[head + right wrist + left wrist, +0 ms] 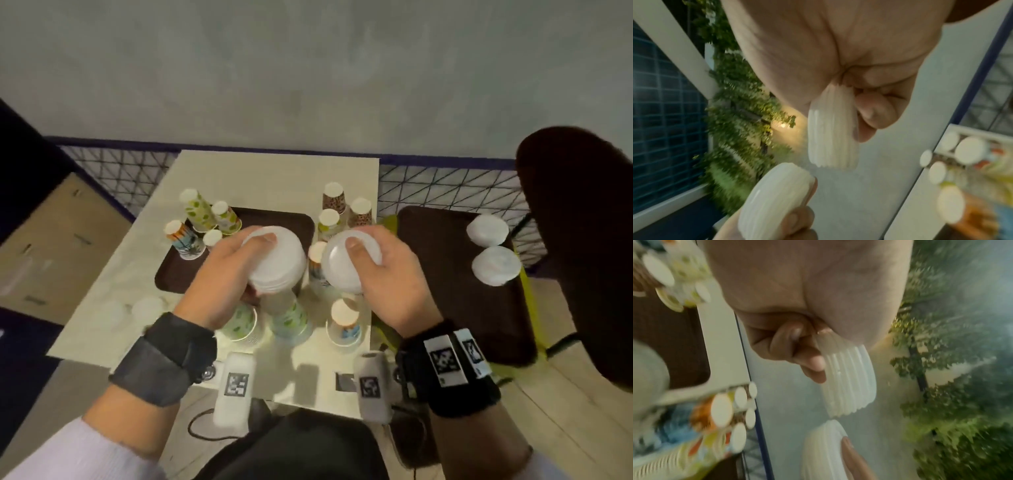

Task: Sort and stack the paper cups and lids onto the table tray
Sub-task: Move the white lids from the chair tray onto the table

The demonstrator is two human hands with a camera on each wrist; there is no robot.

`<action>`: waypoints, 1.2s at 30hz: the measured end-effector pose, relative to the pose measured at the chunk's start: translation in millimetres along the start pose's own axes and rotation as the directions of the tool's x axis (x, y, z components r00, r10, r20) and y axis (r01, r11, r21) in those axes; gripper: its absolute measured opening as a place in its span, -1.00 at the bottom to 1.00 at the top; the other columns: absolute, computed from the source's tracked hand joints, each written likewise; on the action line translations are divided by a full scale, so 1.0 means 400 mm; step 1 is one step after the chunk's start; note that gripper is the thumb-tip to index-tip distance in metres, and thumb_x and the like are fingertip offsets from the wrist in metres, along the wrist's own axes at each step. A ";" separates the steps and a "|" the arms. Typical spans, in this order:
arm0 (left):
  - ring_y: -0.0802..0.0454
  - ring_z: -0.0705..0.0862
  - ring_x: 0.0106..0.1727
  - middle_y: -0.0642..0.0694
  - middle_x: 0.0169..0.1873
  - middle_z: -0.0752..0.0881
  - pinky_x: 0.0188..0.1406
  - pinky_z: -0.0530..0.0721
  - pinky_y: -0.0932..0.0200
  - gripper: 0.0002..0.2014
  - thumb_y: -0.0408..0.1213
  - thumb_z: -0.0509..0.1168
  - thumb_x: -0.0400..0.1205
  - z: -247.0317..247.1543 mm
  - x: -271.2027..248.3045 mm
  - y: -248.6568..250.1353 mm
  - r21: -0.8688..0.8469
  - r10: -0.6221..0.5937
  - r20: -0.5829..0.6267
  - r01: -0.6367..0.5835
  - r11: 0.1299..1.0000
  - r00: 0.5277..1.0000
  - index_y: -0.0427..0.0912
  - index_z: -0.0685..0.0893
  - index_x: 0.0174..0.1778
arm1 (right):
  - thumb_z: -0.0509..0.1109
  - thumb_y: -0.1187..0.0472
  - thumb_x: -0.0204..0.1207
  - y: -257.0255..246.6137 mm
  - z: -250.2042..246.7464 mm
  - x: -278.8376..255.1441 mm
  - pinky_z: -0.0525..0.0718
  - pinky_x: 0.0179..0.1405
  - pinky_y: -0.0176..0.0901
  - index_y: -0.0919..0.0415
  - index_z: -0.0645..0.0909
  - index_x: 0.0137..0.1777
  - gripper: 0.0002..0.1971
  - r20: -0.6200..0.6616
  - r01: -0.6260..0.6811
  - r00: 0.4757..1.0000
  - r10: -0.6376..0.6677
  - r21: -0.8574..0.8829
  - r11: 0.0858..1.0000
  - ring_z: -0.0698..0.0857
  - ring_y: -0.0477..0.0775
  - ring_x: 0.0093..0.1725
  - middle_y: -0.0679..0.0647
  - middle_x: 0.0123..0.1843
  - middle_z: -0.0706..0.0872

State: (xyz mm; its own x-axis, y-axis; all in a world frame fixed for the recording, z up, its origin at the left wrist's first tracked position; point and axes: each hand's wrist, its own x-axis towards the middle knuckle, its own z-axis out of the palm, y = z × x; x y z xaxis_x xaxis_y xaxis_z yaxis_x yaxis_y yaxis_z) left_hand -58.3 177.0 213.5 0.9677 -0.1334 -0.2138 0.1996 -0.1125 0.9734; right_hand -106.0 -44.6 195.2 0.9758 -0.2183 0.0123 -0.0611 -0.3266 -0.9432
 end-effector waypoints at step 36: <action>-0.07 0.67 -0.15 -0.25 0.17 0.75 -0.15 0.60 0.07 -0.58 -0.08 0.39 0.75 -1.176 0.372 -0.574 -0.214 -0.473 -0.474 0.424 0.880 0.743 -0.25 0.59 0.43 | 0.25 0.22 0.69 -0.138 1.403 0.338 0.56 0.33 -0.05 0.23 0.43 0.54 -0.57 0.384 -0.313 0.817 0.431 -0.332 0.890 0.60 0.28 0.40 0.25 0.45 0.61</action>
State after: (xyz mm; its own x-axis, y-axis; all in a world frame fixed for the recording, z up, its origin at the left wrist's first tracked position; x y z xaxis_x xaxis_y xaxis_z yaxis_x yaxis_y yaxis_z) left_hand 112.3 646.2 -3.3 0.6973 0.4208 -0.5803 0.6189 0.0550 0.7835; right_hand 147.2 460.1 62.6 0.8512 0.0338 -0.5238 -0.4298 -0.5279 -0.7325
